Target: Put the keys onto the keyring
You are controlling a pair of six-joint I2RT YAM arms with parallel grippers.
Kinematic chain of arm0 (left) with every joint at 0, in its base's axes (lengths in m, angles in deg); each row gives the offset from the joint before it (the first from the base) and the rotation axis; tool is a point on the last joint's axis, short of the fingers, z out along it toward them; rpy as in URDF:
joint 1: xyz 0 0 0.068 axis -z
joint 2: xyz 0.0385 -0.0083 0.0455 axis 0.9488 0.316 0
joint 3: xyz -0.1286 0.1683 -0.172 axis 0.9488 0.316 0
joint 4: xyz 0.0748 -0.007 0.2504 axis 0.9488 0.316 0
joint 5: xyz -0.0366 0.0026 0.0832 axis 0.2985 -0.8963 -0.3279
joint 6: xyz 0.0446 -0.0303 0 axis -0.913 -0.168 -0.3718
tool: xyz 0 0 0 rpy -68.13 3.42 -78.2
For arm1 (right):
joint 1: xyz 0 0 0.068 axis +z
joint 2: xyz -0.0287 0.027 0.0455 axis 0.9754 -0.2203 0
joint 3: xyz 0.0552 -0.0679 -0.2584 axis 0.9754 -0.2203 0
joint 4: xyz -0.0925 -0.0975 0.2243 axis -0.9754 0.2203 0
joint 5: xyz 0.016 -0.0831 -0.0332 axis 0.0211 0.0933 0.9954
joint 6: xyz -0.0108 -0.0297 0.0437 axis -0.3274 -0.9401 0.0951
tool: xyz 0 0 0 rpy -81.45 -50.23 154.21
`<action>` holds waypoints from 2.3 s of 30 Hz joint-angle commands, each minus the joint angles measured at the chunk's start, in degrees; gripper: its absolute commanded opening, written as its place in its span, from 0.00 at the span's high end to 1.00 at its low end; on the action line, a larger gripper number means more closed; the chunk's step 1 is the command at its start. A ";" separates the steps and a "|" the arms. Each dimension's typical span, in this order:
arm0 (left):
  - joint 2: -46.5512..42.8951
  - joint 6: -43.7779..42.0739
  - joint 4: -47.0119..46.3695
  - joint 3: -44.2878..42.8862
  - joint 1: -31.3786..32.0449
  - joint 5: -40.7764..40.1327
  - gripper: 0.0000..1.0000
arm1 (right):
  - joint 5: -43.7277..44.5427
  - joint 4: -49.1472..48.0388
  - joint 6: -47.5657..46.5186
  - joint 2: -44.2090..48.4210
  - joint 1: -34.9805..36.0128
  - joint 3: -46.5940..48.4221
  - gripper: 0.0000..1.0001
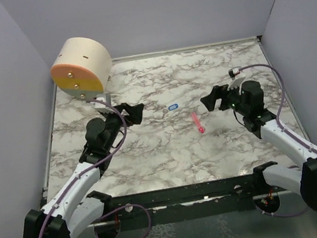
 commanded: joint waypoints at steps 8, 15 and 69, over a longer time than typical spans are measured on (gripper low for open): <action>12.81 -9.29 18.10 -16.98 16.92 -22.17 0.07 | 11.59 8.37 -1.78 -3.83 9.84 4.59 0.12; 21.02 -11.11 20.38 -22.07 20.86 -26.19 0.11 | 20.06 11.73 -1.63 -6.46 15.87 5.43 0.17; 24.24 -13.65 17.56 -21.70 21.48 -27.41 0.13 | 28.80 12.23 -1.34 -37.13 20.47 17.33 0.93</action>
